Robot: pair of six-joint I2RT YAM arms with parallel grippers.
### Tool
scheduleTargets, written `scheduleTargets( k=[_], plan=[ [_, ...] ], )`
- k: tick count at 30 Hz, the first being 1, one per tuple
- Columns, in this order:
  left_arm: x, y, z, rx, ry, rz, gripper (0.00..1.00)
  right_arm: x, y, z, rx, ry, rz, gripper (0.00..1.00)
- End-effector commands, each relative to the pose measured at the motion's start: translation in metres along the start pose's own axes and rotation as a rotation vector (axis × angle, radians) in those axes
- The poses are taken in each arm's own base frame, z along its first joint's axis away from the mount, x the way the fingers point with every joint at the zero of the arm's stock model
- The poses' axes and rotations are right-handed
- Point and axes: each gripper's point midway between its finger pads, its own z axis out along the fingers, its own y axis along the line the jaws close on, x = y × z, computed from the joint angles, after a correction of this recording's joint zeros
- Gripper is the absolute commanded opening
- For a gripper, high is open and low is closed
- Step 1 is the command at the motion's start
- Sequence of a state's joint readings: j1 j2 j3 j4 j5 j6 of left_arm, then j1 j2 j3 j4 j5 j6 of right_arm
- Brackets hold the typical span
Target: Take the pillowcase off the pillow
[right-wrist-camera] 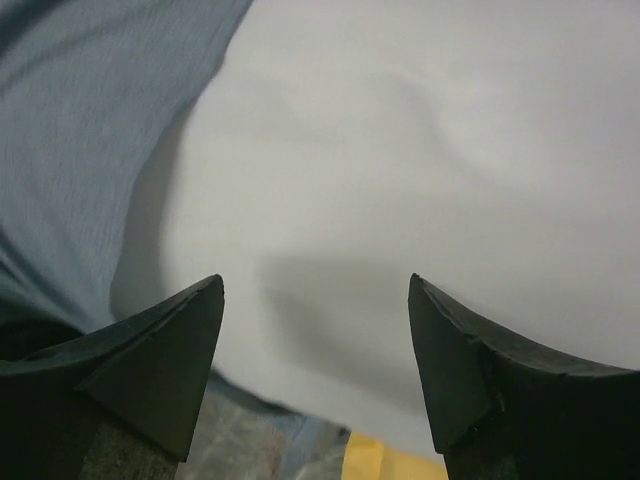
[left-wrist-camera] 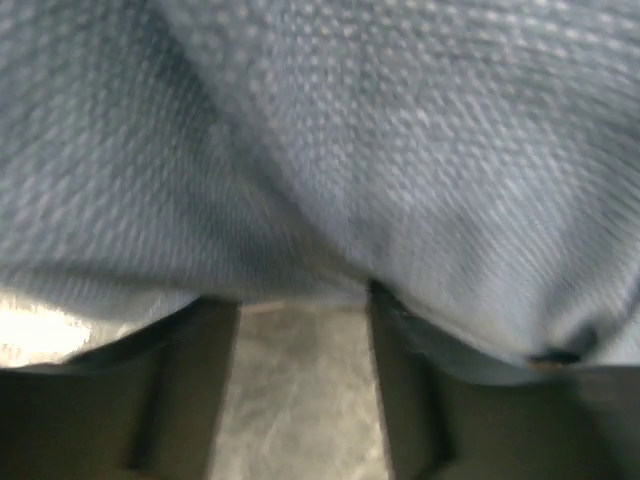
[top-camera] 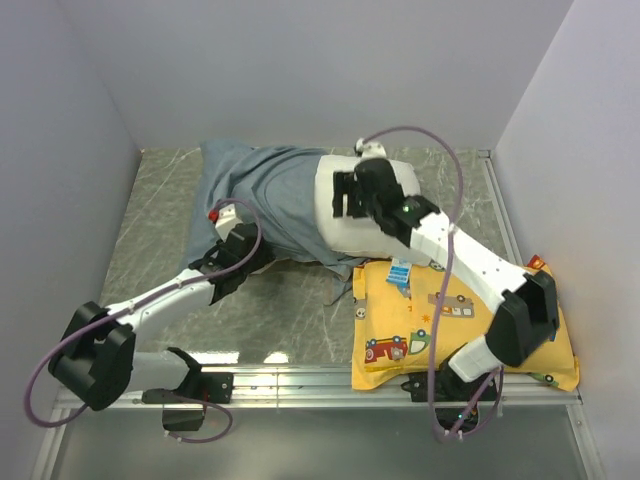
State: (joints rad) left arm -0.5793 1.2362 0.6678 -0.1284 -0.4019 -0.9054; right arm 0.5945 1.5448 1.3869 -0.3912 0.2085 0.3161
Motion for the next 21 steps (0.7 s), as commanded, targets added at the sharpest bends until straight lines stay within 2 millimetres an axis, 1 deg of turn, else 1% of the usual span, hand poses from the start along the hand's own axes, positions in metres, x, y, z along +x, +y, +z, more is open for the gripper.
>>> scheduleTargets(
  k=[1, 2, 3, 4, 5, 6, 7, 8, 11, 12, 14, 15, 16, 17, 18, 19, 20, 21],
  plan=[
    [-0.031, -0.015, 0.01, 0.013, -0.135, -0.022, 0.56, 0.019, 0.003, -0.022, -0.007, -0.043, -0.025, 0.81],
    [-0.034, -0.015, 0.01, 0.007, -0.146, -0.014, 0.43, 0.026, 0.003, -0.025, -0.013, -0.046, -0.028, 0.81],
    [-0.04, -0.02, 0.009, 0.024, -0.169, -0.024, 0.35, 0.046, 0.001, -0.03, -0.018, -0.028, -0.033, 0.82],
    [-0.043, -0.022, 0.008, 0.026, -0.178, -0.017, 0.26, 0.05, 0.001, -0.03, -0.026, -0.041, -0.026, 0.82],
    [-0.047, -0.024, 0.006, 0.03, -0.184, -0.014, 0.12, 0.069, -0.007, -0.029, -0.006, -0.017, -0.031, 0.83],
    [-0.049, -0.024, 0.005, 0.025, -0.189, -0.008, 0.06, 0.07, -0.006, -0.031, -0.016, -0.039, -0.021, 0.84],
    [-0.052, -0.025, 0.004, 0.025, -0.195, -0.002, 0.01, 0.075, -0.008, -0.03, -0.011, -0.04, -0.02, 0.87],
    [-0.052, -0.024, 0.003, 0.012, -0.189, 0.011, 0.01, 0.084, -0.012, -0.028, -0.005, -0.028, -0.023, 0.87],
    [-0.055, -0.025, 0.0, 0.018, -0.194, 0.018, 0.0, 0.091, -0.012, -0.017, 0.008, -0.013, -0.036, 0.9],
    [-0.055, -0.026, -0.001, 0.021, -0.192, 0.02, 0.01, 0.098, -0.015, -0.008, 0.033, 0.011, -0.048, 0.9],
    [-0.063, -0.03, -0.009, 0.04, -0.204, 0.017, 0.01, 0.097, -0.014, 0.0, 0.054, 0.008, -0.048, 0.9],
    [-0.068, -0.031, -0.017, 0.044, -0.21, 0.019, 0.01, 0.102, -0.021, 0.008, 0.099, 0.032, -0.058, 0.82],
    [-0.077, -0.036, -0.024, 0.059, -0.228, 0.023, 0.0, 0.098, -0.023, 0.01, 0.127, 0.032, -0.063, 0.73],
    [-0.084, -0.038, -0.03, 0.065, -0.239, 0.026, 0.0, 0.079, -0.019, 0.01, 0.14, 0.004, -0.057, 0.57],
    [-0.088, -0.037, -0.037, 0.06, -0.244, 0.035, 0.01, 0.075, -0.022, 0.009, 0.165, 0.01, -0.073, 0.33],
    [-0.108, -0.046, -0.053, 0.085, -0.287, 0.036, 0.01, 0.062, -0.028, 0.006, 0.205, -0.018, -0.073, 0.05],
    [-0.119, -0.051, -0.062, 0.097, -0.308, 0.039, 0.0, 0.034, -0.023, 0.0, 0.2, -0.068, -0.061, 0.0],
    [-0.129, -0.055, -0.071, 0.108, -0.327, 0.045, 0.0, 0.022, -0.025, -0.007, 0.213, -0.08, -0.076, 0.0]
  ],
)
